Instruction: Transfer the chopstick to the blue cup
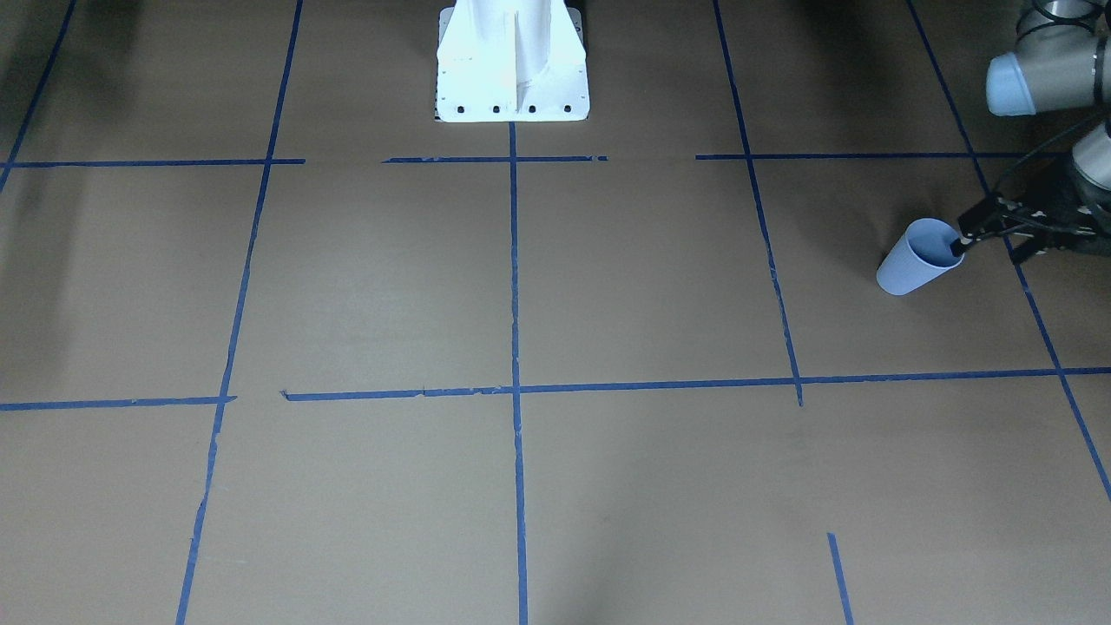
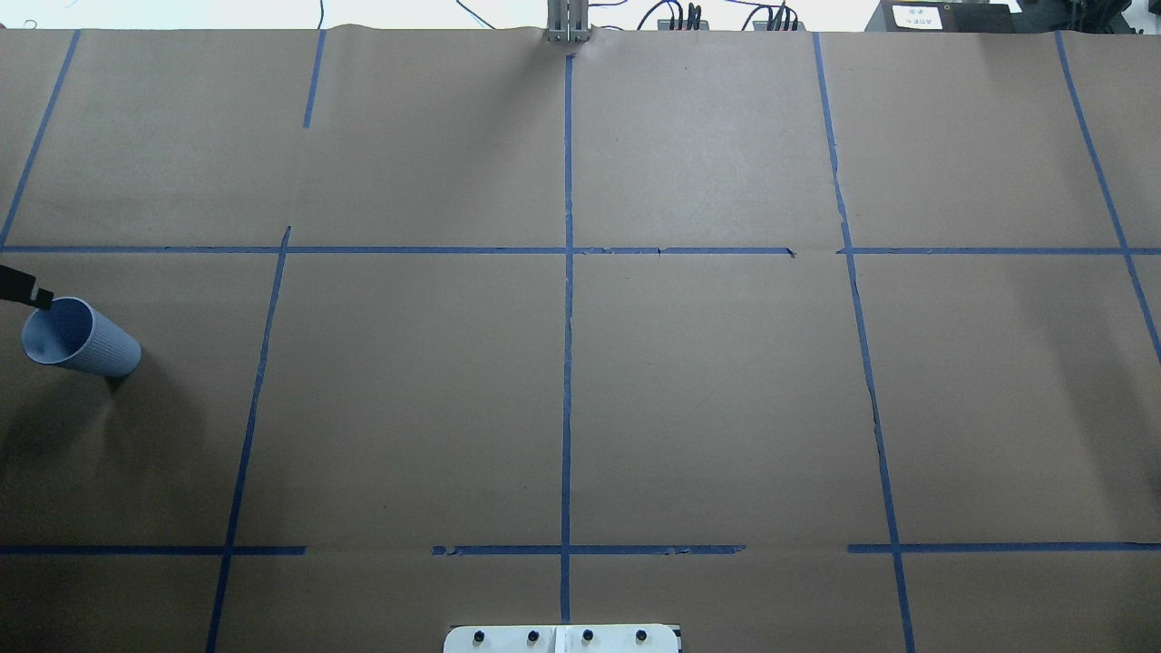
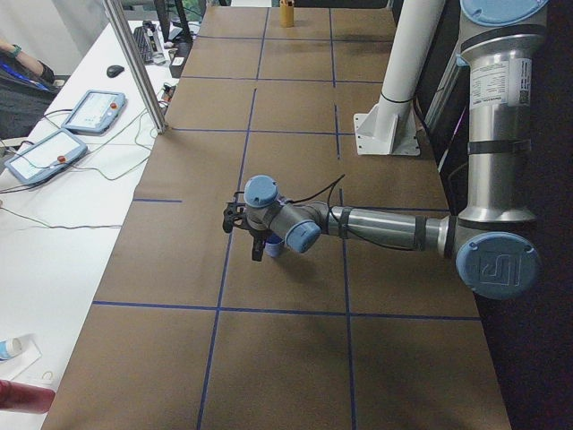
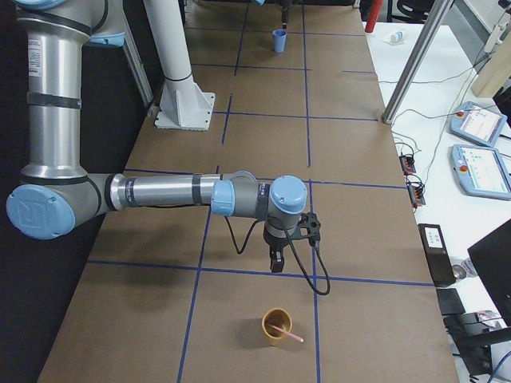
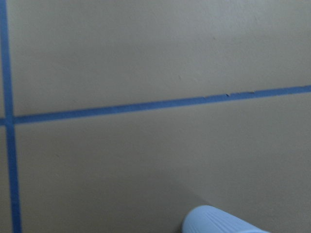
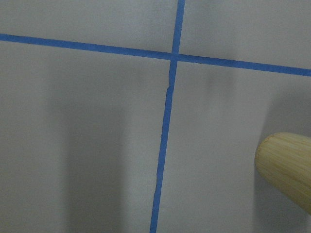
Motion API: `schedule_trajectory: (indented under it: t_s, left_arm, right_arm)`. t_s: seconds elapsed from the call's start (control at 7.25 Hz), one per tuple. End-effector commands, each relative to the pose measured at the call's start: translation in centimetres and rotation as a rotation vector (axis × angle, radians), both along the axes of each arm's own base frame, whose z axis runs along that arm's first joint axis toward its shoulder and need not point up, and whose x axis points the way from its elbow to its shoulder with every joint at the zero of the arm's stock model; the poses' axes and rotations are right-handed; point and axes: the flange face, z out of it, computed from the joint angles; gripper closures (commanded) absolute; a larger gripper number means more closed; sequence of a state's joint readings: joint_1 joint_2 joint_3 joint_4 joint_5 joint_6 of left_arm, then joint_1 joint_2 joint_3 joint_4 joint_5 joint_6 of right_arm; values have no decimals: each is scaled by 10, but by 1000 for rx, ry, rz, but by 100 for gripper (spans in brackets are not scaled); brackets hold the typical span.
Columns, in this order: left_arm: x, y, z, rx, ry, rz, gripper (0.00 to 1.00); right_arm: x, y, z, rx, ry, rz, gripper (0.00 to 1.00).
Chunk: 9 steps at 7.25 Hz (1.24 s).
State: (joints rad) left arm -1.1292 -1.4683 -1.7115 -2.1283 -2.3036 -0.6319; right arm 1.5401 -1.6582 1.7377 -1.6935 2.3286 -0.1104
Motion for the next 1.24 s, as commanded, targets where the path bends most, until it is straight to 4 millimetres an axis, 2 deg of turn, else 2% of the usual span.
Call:
schedule_trajectory:
  t_s: [0.0, 0.14, 0.28, 0.41, 0.69, 0.83, 1.1]
  left_arm:
    - [26, 19, 8, -8, -63, 5, 0]
    - [28, 19, 16, -12, -79, 4, 0]
    - [30, 19, 15, -19, -81, -1, 7]
    - [40, 20, 15, -45, -78, -8, 20]
    - [54, 19, 15, -63, -77, 1, 75]
    - [56, 17, 15, -59, -76, 4, 92]
    - [62, 8, 8, -48, -70, 6, 100]
  right_arm:
    - [0, 0, 0, 0, 0, 0, 0]
    - [0, 0, 1, -1, 0, 0, 0]
    - [0, 0, 1, -3, 0, 0, 0]
    - [0, 0, 1, -2, 0, -1, 0]
    - [0, 0, 1, -2, 0, -1, 0]
    - [0, 0, 1, -2, 0, -1, 0]
    - [0, 0, 1, -2, 0, -1, 0]
